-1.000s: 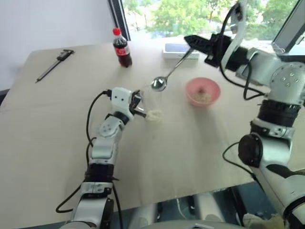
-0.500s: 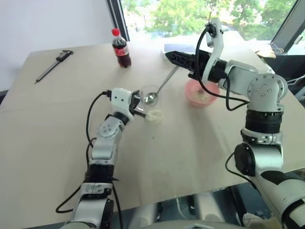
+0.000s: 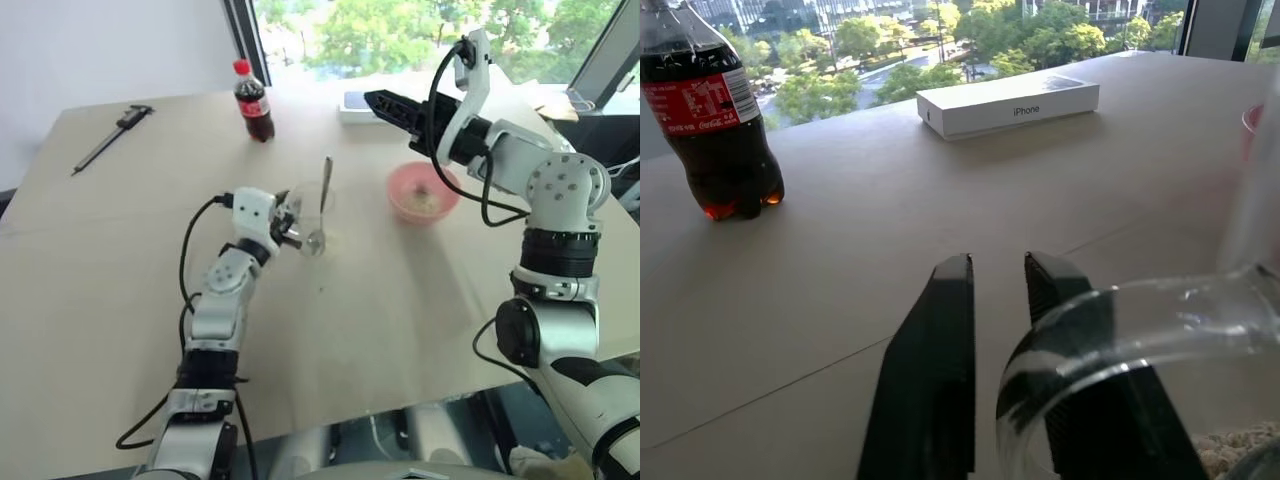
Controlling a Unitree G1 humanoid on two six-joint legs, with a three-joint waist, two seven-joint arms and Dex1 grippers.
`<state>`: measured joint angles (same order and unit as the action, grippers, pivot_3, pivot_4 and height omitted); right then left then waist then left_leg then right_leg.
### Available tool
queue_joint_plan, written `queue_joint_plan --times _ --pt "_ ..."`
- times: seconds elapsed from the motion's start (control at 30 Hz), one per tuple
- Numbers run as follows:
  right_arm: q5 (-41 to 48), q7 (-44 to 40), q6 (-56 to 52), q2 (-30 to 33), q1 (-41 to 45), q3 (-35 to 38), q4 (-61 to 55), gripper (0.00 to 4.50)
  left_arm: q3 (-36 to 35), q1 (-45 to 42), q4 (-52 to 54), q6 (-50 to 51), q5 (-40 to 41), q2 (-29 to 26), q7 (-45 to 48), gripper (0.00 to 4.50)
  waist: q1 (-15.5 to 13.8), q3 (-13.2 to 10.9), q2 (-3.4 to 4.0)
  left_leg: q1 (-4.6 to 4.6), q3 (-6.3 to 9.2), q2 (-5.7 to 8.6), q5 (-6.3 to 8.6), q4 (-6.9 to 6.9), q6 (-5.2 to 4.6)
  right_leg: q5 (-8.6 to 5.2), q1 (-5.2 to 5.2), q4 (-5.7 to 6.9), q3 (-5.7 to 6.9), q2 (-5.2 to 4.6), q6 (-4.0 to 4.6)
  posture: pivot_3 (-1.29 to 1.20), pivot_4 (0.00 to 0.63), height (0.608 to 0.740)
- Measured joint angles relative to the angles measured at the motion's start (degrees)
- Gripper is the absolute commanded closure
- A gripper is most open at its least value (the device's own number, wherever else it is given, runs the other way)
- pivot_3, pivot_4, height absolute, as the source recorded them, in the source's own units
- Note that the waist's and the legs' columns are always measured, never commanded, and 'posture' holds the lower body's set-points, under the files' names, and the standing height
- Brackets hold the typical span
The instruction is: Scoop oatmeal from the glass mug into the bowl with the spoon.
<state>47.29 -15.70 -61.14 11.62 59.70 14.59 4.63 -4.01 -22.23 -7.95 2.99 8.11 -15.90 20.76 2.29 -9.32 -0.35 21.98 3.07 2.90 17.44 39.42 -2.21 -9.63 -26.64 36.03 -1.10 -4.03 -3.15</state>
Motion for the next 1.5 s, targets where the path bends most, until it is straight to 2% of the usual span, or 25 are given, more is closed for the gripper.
queue_joint_plan --times 0.33,0.5,0.73,1.0,1.1,1.13,1.23,1.33,1.37,1.43,1.5 --pt "0.0 0.6 0.4 0.0 0.0 0.5 0.4 2.05 -0.1 1.0 1.0 0.4 0.0 -0.2 0.0 2.74 0.0 0.0 0.00 0.00 0.00 0.00 0.00 0.00 0.00 0.00 0.00 0.00 0.00 -0.01 0.00 0.00 0.150 0.740" --pt "-0.3 0.6 0.8 0.2 0.0 0.3 0.4 2.05 -0.3 4.3 6.8 2.4 0.6 -0.8 0.1 2.74 0.0 0.0 0.00 0.00 0.00 -0.01 0.00 -0.01 0.00 0.00 0.00 -0.03 -0.02 -0.01 0.00 0.00 0.150 0.740" --pt "-3.9 -1.7 7.3 3.3 -2.0 -0.1 0.4 2.05 -1.4 11.8 16.4 6.9 2.1 -2.5 0.2 2.74 -0.1 0.0 0.00 0.00 0.00 -0.03 0.00 -0.02 0.00 0.00 0.01 -0.05 -0.01 0.00 0.00 0.00 0.150 0.740" --pt "-3.7 -9.6 11.0 11.5 -16.2 2.1 -5.8 2.05 -9.1 27.9 34.5 13.5 9.6 -7.5 3.3 2.74 -0.4 0.0 0.00 0.01 0.00 -0.05 0.05 -0.07 -0.07 -0.01 0.08 -0.19 0.00 -0.03 0.00 0.00 0.150 0.740" --pt "-2.9 -15.1 11.1 15.7 -27.8 2.0 -11.4 2.05 -10.9 36.3 36.6 13.0 10.4 -8.2 4.9 2.74 -0.7 0.0 0.00 -0.03 -0.05 -0.06 0.07 -0.08 -0.12 -0.01 0.10 -0.18 -0.02 0.00 0.01 0.00 0.150 0.740" --pt "-2.9 -16.4 11.2 16.6 -30.4 1.9 -12.5 2.05 -11.3 37.9 36.6 12.6 10.3 -8.2 5.4 2.48 -0.8 0.0 0.00 -0.05 -0.05 -0.07 0.13 -0.08 -0.21 -0.02 0.11 -0.17 0.00 0.00 0.01 0.00 0.150 0.740" --pt "-7.0 -23.3 17.2 21.6 -45.8 -1.3 -19.8 1.36 -11.7 45.2 36.7 10.1 10.2 -7.6 7.1 1.70 -1.3 0.0 -0.01 -0.25 -0.05 -0.11 0.21 -0.08 -0.35 -0.03 0.33 -0.20 0.03 0.03 0.01 0.00 0.150 0.740" --pt "-11.4 -28.6 24.1 23.7 -54.4 -4.8 -22.4 0.02 -11.5 48.8 36.8 9.1 10.7 -6.6 7.8 0.24 -1.5 0.0 -0.01 -0.60 -0.09 -0.11 0.26 -0.06 -0.43 -0.06 0.79 -0.32 0.06 0.04 -0.03 0.00 0.150 0.740" --pt "-11.9 -29.1 24.8 23.8 -55.2 -5.1 -22.4 0.00 -11.4 49.2 36.9 9.0 10.7 -6.5 7.9 0.10 -1.5 -0.1 -0.02 -0.71 -0.10 -0.11 0.26 -0.06 -0.43 -0.07 0.93 -0.35 0.05 0.04 -0.03 0.00 0.150 0.740" --pt "-14.3 -31.3 29.1 24.0 -58.0 -6.1 -22.6 0.00 -10.5 50.9 38.0 8.8 10.3 -6.3 7.9 0.10 -1.5 -0.1 -0.10 -1.14 -0.17 -0.12 0.28 -0.06 -0.47 -0.28 1.34 -0.43 0.00 0.05 -0.04 0.00 0.150 0.740" --pt "-20.6 -33.7 41.2 23.9 -61.1 -7.4 -19.4 0.00 -7.9 53.9 39.2 6.9 7.5 -6.2 7.8 0.10 -1.4 -0.2 -0.32 -1.81 -0.21 -0.22 0.31 -0.04 -0.48 -0.45 2.00 -0.50 0.01 0.09 -0.18 0.00 0.150 0.740"
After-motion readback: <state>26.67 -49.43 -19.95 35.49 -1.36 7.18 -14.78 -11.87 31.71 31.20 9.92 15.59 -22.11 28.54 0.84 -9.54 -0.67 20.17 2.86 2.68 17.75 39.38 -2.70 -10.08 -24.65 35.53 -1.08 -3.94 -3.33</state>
